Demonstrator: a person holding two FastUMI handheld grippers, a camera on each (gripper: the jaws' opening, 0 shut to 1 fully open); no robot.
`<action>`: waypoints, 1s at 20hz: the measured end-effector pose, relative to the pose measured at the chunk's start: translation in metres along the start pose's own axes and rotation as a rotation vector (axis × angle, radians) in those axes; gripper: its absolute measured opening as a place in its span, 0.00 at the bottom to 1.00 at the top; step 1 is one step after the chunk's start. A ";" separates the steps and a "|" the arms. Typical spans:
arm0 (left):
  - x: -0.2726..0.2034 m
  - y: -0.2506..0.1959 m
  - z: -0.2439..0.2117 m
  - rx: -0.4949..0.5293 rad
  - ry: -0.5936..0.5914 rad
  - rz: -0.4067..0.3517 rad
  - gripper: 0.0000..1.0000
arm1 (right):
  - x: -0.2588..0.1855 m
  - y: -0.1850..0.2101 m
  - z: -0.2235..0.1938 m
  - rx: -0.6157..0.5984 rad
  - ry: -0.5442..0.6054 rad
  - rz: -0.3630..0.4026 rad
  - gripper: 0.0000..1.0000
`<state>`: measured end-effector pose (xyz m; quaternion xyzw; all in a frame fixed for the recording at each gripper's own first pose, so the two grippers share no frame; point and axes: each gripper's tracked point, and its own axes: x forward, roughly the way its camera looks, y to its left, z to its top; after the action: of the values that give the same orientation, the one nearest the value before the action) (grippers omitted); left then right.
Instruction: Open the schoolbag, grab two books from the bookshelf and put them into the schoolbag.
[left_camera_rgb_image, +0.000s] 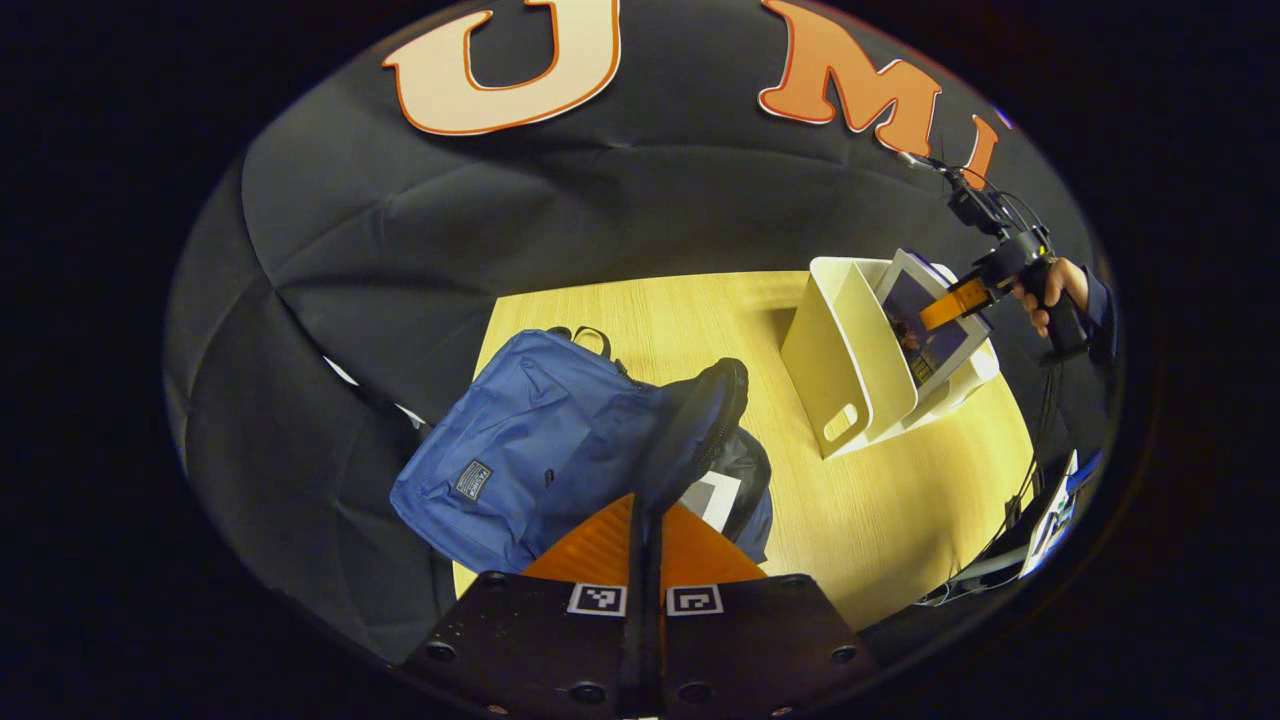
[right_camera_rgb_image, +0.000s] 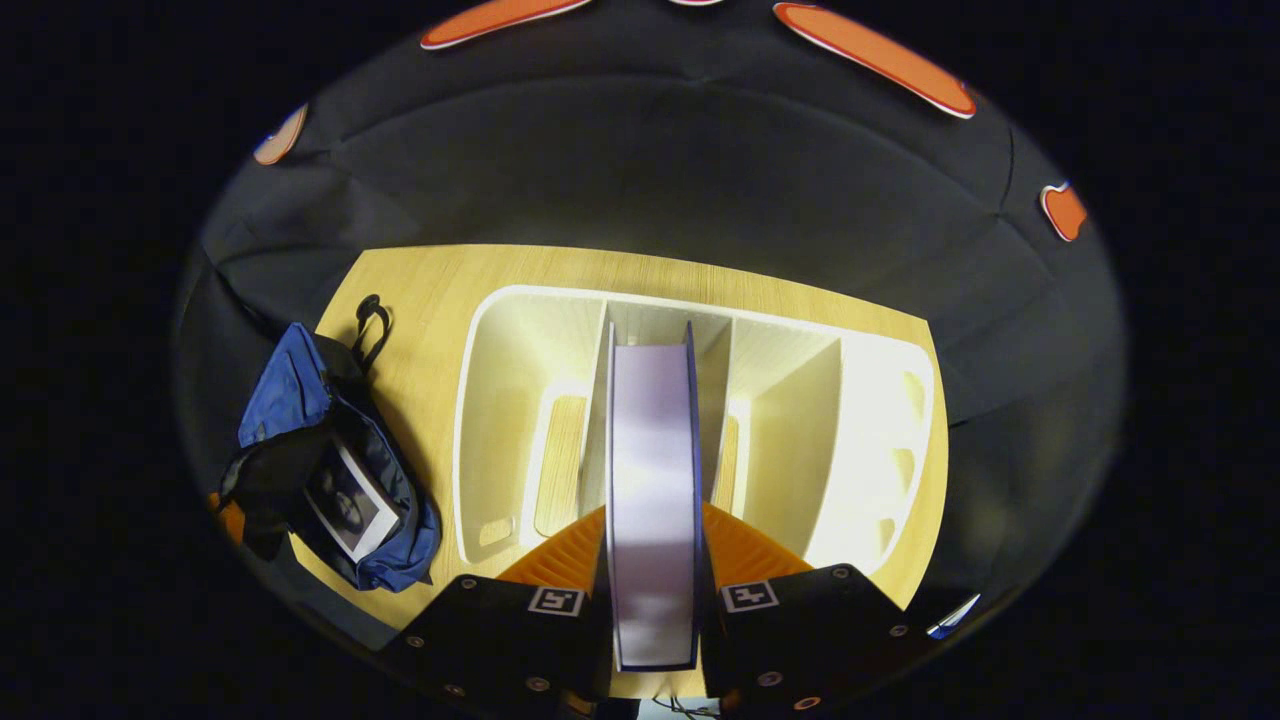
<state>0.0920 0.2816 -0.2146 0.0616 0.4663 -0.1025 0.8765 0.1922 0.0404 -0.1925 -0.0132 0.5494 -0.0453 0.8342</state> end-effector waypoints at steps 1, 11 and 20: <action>0.000 0.000 0.000 -0.001 -0.001 -0.002 0.00 | -0.010 -0.002 0.000 0.014 -0.010 0.013 0.35; -0.003 -0.006 -0.003 0.008 -0.013 -0.015 0.00 | -0.126 -0.025 -0.011 0.058 -0.166 0.090 0.35; -0.004 -0.006 -0.002 0.009 -0.020 -0.008 0.00 | -0.184 0.018 -0.032 0.199 -0.271 0.308 0.33</action>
<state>0.0866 0.2764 -0.2127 0.0624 0.4571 -0.1088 0.8805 0.0916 0.0755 -0.0382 0.1472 0.4206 0.0307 0.8947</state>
